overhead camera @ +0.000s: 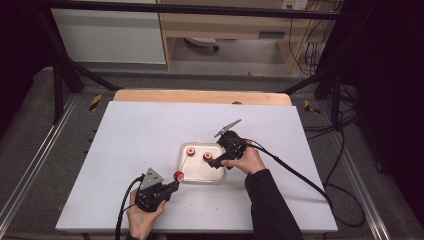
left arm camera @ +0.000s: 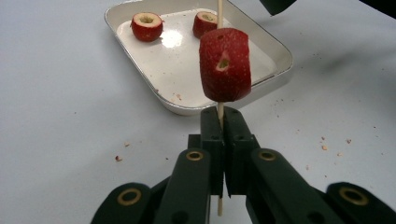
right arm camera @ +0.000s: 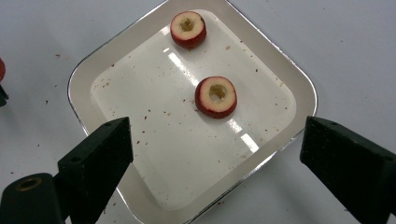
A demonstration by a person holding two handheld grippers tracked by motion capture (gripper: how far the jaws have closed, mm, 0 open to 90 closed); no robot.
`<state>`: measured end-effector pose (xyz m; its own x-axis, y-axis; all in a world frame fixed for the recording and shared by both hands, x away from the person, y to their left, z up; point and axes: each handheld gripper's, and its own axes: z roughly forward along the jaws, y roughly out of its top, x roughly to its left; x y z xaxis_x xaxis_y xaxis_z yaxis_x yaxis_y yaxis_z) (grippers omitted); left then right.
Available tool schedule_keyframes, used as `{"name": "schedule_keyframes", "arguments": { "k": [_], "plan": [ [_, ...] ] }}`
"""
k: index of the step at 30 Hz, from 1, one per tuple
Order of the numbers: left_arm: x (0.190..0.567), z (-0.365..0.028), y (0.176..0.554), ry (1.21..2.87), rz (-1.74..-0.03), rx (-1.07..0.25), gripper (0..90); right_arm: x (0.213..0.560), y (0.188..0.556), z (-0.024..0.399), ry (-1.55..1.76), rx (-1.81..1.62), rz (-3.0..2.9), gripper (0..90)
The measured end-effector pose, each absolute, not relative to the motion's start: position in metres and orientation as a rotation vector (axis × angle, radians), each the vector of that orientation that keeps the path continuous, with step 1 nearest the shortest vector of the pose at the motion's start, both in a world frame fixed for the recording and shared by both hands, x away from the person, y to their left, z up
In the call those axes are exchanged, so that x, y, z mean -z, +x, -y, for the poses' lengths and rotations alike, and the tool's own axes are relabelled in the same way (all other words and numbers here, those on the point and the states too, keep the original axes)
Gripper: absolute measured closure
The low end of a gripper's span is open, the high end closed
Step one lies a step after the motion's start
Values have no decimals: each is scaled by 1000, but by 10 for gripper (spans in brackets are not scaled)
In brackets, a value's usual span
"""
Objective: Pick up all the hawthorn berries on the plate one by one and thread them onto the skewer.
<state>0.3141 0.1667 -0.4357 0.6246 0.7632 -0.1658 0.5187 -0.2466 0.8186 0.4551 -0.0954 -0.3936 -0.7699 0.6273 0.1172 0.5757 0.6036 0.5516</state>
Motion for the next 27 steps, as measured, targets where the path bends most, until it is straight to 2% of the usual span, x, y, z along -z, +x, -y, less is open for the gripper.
{"name": "schedule_keyframes", "arguments": {
  "k": [14, 27],
  "plan": [
    [435, -170, 313, 1931, -1037, -333, 882, 401, 478, 77, 1042, -826, -2775, 128],
    [437, -171, 314, 1940, -1038, -328, 881, 409, 492, 65, 1083, -785, -2877, 337]
  ]
}}
